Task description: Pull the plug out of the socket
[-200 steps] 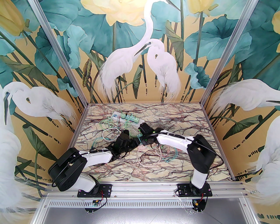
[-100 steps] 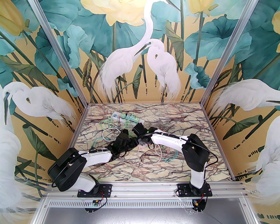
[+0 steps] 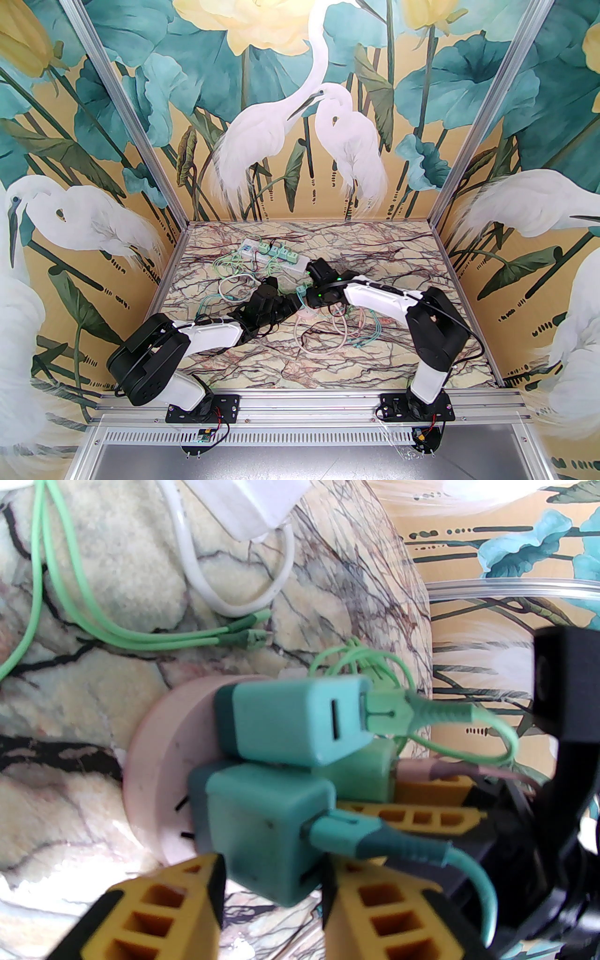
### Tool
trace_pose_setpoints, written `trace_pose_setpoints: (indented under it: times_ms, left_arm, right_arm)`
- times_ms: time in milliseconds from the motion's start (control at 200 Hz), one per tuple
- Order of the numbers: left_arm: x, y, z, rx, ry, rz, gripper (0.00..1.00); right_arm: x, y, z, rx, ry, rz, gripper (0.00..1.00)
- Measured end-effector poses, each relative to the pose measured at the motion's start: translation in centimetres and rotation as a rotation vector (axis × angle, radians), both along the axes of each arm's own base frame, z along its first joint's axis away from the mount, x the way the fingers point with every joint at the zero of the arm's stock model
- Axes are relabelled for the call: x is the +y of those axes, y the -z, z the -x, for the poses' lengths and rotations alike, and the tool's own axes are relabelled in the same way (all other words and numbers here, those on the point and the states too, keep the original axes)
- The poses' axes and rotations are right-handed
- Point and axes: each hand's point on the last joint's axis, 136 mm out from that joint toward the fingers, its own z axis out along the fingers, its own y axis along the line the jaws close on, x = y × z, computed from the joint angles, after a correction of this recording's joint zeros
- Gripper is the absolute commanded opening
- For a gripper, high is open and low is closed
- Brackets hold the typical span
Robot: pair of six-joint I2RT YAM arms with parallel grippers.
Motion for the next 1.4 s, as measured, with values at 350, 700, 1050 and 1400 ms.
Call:
trace_pose_setpoints:
  times_ms: [350,700,1050,1400]
  left_arm:
    - [-0.1,-0.1,0.0,-0.005,0.011,-0.012,0.39]
    - [-0.3,0.1,-0.2,0.006,0.016,-0.024,0.39]
    - [0.0,0.1,-0.3,0.007,0.012,-0.029,0.39]
    - [-0.3,0.0,-0.5,-0.004,0.015,-0.019,0.39]
  right_arm:
    - [0.0,0.0,0.2,0.014,0.004,-0.008,0.22]
    - [0.9,-0.2,0.2,-0.033,-0.025,0.234,0.23]
    - [1.0,-0.5,-0.1,-0.072,-0.033,0.305,0.22]
    - [0.0,-0.2,-0.2,0.025,-0.005,0.104,0.22]
